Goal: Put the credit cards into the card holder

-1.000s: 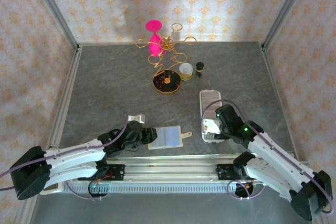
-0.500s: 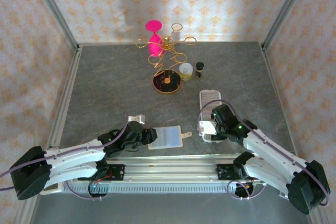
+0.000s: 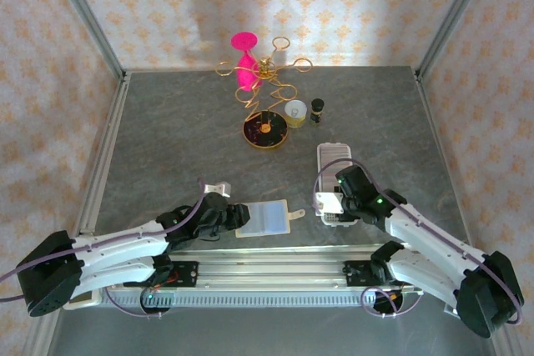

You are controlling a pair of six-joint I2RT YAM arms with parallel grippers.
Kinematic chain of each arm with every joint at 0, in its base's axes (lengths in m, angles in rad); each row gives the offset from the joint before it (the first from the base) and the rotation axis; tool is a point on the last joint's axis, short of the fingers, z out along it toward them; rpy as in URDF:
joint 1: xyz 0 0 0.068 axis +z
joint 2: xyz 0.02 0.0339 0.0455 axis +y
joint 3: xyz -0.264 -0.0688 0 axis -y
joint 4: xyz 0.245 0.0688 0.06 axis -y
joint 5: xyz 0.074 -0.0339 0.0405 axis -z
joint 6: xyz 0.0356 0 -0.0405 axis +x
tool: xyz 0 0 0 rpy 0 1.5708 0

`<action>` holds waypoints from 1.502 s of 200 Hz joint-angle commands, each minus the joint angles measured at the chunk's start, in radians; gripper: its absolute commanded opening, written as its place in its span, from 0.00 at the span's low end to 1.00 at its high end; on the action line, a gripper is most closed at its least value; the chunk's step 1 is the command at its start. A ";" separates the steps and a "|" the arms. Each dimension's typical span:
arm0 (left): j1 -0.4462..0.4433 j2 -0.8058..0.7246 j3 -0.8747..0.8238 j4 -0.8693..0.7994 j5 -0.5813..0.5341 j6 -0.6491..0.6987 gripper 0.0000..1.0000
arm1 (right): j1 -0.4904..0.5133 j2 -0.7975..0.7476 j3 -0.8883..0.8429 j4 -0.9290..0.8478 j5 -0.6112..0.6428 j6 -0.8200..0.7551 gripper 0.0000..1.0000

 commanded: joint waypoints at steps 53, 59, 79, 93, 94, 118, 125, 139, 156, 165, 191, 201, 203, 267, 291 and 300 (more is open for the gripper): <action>-0.005 0.020 0.008 0.024 0.017 0.023 0.41 | -0.005 -0.048 0.033 -0.053 0.028 -0.013 0.23; -0.006 0.022 0.008 0.024 0.016 0.022 0.41 | -0.006 -0.050 0.035 -0.056 0.027 -0.013 0.23; -0.006 0.026 0.013 0.025 0.017 0.022 0.40 | -0.005 -0.056 0.043 -0.065 0.028 -0.013 0.22; -0.006 0.031 0.016 0.024 0.018 0.024 0.40 | -0.005 -0.062 0.051 -0.070 0.028 -0.012 0.20; -0.007 0.031 0.016 0.024 0.019 0.024 0.40 | -0.006 -0.062 0.051 -0.070 0.028 -0.013 0.19; -0.006 0.037 0.016 0.029 0.020 0.025 0.40 | -0.005 -0.073 0.058 -0.069 0.027 -0.014 0.17; -0.006 0.039 0.017 0.029 0.020 0.025 0.40 | -0.006 -0.074 0.062 -0.070 0.027 -0.013 0.17; -0.006 0.042 0.017 0.032 0.023 0.026 0.40 | -0.006 -0.074 0.072 -0.077 0.028 -0.013 0.17; -0.007 0.043 0.019 0.032 0.024 0.027 0.40 | -0.006 -0.076 0.089 -0.088 0.024 -0.012 0.15; -0.005 0.043 0.021 0.028 0.022 0.028 0.40 | -0.005 -0.077 0.101 -0.097 0.023 -0.012 0.13; -0.005 0.037 0.021 0.020 0.014 0.028 0.40 | -0.005 -0.082 0.136 -0.131 0.018 -0.009 0.09; -0.006 0.034 0.021 0.015 0.011 0.028 0.40 | -0.006 -0.083 0.156 -0.161 0.006 -0.008 0.08; -0.005 0.033 0.021 0.013 0.011 0.029 0.40 | -0.005 -0.084 0.160 -0.169 0.003 -0.007 0.08; -0.006 -0.001 0.039 -0.055 -0.041 0.038 0.41 | -0.006 -0.125 0.333 -0.368 -0.241 0.127 0.00; -0.005 0.005 0.052 -0.063 -0.041 0.039 0.41 | -0.006 -0.151 0.357 -0.260 -0.371 0.281 0.00; -0.005 0.013 0.058 -0.069 -0.038 0.040 0.41 | -0.005 -0.162 0.349 -0.186 -0.428 0.358 0.00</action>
